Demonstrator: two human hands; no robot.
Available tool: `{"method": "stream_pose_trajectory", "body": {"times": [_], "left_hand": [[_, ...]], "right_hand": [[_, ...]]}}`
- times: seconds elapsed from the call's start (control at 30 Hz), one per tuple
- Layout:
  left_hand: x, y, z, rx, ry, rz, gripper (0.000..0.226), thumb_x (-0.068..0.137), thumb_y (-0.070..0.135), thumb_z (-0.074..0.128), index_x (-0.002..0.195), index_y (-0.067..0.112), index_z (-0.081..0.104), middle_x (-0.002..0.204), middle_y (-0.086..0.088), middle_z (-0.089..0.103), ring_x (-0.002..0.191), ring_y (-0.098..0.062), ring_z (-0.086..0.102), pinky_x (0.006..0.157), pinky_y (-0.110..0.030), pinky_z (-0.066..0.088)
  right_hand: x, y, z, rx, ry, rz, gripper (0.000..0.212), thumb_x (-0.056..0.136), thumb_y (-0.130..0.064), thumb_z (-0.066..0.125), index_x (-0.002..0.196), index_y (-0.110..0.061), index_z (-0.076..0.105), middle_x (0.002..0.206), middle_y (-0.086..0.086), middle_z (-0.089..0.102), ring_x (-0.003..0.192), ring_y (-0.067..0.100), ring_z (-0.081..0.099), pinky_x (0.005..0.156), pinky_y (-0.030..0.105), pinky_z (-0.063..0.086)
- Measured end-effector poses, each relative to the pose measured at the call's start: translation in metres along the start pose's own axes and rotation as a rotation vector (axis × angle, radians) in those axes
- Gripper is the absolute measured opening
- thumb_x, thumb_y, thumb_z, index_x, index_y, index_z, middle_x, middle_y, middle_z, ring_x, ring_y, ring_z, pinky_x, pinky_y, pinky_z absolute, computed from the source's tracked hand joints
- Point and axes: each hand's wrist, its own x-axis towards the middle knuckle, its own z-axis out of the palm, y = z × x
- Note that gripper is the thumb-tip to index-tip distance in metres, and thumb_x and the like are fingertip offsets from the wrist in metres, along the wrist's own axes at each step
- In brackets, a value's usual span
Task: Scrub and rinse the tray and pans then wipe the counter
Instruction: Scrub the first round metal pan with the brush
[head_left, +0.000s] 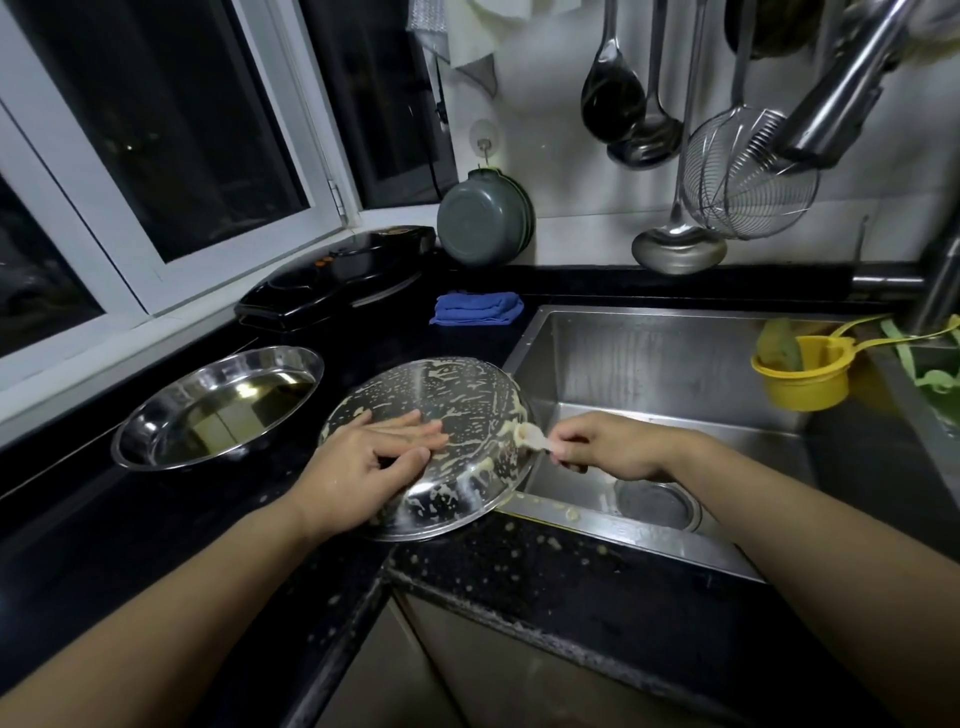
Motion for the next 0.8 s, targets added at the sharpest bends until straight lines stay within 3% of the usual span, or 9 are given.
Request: {"method": "stream_pose_trajectory", "body": {"times": [0.13, 0.23, 0.33, 0.43, 0.5, 0.6, 0.63, 0.73, 0.8], "left_hand": [[0.003, 0.015, -0.003, 0.049, 0.008, -0.03, 0.023, 0.098, 0.05, 0.054, 0.113, 0.053, 0.07, 0.125, 0.04, 0.059, 0.132, 0.017, 0.043, 0.124, -0.043, 0.028], [0.003, 0.036, 0.005, 0.184, 0.134, -0.133, 0.023, 0.1, 0.04, 0.056, 0.11, 0.045, 0.076, 0.115, 0.03, 0.07, 0.123, 0.009, 0.057, 0.111, -0.032, 0.046], [0.001, 0.053, 0.02, 0.298, 0.301, -0.186, 0.022, 0.099, 0.04, 0.058, 0.107, 0.042, 0.079, 0.103, 0.015, 0.078, 0.096, -0.015, 0.073, 0.089, -0.033, 0.054], [0.0, 0.055, 0.029, 0.291, 0.395, -0.149, 0.018, 0.097, 0.034, 0.063, 0.104, 0.038, 0.08, 0.082, 0.008, 0.079, 0.074, -0.021, 0.072, 0.075, -0.033, 0.056], [-0.001, 0.051, 0.033, 0.285, 0.422, -0.128, 0.018, 0.097, 0.032, 0.065, 0.105, 0.036, 0.08, 0.081, 0.007, 0.079, 0.073, -0.025, 0.071, 0.083, -0.036, 0.057], [-0.001, 0.045, 0.036, 0.262, 0.452, -0.099, 0.017, 0.095, 0.028, 0.067, 0.105, 0.032, 0.081, 0.09, 0.004, 0.08, 0.074, -0.026, 0.073, 0.107, -0.039, 0.046], [0.0, 0.043, 0.037, 0.255, 0.464, -0.082, 0.016, 0.095, 0.026, 0.069, 0.105, 0.03, 0.082, 0.09, 0.003, 0.08, 0.074, -0.024, 0.074, 0.111, -0.04, 0.044], [0.001, 0.04, 0.039, 0.224, 0.47, -0.056, 0.014, 0.093, 0.023, 0.074, 0.103, 0.027, 0.082, 0.091, 0.004, 0.08, 0.071, -0.019, 0.074, 0.113, -0.045, 0.045], [0.002, 0.038, 0.039, 0.205, 0.459, -0.044, 0.014, 0.093, 0.024, 0.074, 0.103, 0.028, 0.082, 0.094, 0.006, 0.079, 0.069, -0.015, 0.074, 0.112, -0.043, 0.045]], "right_hand": [[-0.003, 0.003, -0.002, 0.064, 0.091, 0.052, 0.023, 0.107, -0.022, 0.047, 0.089, -0.015, 0.061, 0.077, -0.002, 0.055, 0.072, 0.011, 0.048, 0.074, 0.026, 0.04], [-0.003, 0.002, 0.007, 0.075, -0.034, 0.048, 0.023, 0.107, -0.023, 0.048, 0.089, -0.018, 0.062, 0.08, -0.004, 0.062, 0.077, 0.009, 0.055, 0.076, 0.021, 0.044], [-0.003, -0.004, 0.015, 0.076, -0.158, 0.037, 0.022, 0.106, -0.026, 0.05, 0.092, -0.02, 0.067, 0.082, -0.01, 0.066, 0.079, 0.004, 0.057, 0.078, 0.02, 0.044], [0.0, 0.002, 0.008, 0.217, 0.009, 0.114, 0.025, 0.108, -0.022, 0.045, 0.09, -0.015, 0.062, 0.084, 0.0, 0.065, 0.076, 0.009, 0.06, 0.075, 0.024, 0.048], [0.0, 0.004, 0.008, 0.254, -0.019, 0.146, 0.026, 0.108, -0.023, 0.043, 0.09, -0.016, 0.061, 0.084, 0.002, 0.064, 0.076, 0.011, 0.059, 0.073, 0.026, 0.049], [0.001, 0.004, 0.02, 0.226, -0.209, 0.13, 0.026, 0.107, -0.031, 0.047, 0.089, -0.023, 0.064, 0.08, -0.005, 0.06, 0.068, 0.005, 0.05, 0.066, 0.022, 0.043], [0.001, 0.004, 0.021, 0.231, -0.204, 0.133, 0.026, 0.107, -0.03, 0.046, 0.089, -0.023, 0.063, 0.08, -0.006, 0.06, 0.069, 0.005, 0.05, 0.066, 0.021, 0.043], [0.005, 0.007, 0.01, 0.293, 0.016, 0.175, 0.026, 0.109, -0.022, 0.04, 0.091, -0.014, 0.057, 0.081, 0.002, 0.06, 0.073, 0.011, 0.057, 0.069, 0.023, 0.048], [0.004, 0.007, 0.005, 0.314, -0.013, 0.184, 0.025, 0.109, -0.021, 0.039, 0.092, -0.012, 0.055, 0.081, 0.004, 0.058, 0.074, 0.013, 0.058, 0.069, 0.023, 0.05]]}}
